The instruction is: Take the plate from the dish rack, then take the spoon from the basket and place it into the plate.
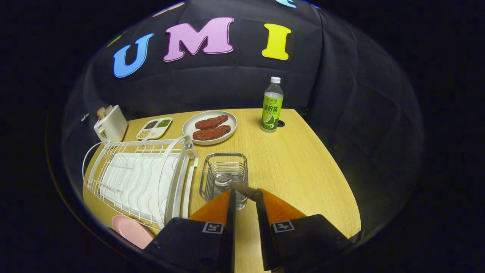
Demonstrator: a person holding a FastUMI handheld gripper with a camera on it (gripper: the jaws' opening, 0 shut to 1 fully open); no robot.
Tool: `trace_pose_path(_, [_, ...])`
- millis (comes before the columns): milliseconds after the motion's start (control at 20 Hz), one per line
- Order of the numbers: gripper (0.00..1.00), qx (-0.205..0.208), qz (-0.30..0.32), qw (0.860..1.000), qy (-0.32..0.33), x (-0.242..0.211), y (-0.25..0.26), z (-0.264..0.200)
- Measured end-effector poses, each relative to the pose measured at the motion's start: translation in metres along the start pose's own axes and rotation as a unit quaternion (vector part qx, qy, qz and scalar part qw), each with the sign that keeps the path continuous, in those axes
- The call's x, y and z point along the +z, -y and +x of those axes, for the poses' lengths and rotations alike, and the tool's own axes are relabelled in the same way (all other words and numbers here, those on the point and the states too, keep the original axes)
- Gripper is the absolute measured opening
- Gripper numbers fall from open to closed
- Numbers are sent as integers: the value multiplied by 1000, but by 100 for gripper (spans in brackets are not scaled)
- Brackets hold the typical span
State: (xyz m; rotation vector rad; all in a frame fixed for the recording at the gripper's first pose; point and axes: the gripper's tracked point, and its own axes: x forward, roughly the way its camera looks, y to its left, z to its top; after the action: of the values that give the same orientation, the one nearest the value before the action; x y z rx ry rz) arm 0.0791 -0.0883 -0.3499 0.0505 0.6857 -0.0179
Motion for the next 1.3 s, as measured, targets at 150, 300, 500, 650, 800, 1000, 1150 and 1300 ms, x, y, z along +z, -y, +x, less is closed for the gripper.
trace_pose_path(150, [32,11,2,1000,13,7,-4,4])
trace_pose_path(300, [32,25,8,1000,8,2,-7,11])
trace_pose_path(500, [24,52,-3,998,19,4,-18,9])
trace_pose_path(650, [17,51,-13,998,19,1,-22,7])
trace_pose_path(800, [17,51,-12,998,18,0,-22,6])
trace_pose_path(1000, [9,53,6,999,12,7,-20,3])
trace_pose_path(1150, [9,65,9,998,16,19,-19,-9])
trace_pose_path(1300, [9,74,-17,997,23,31,-21,-20])
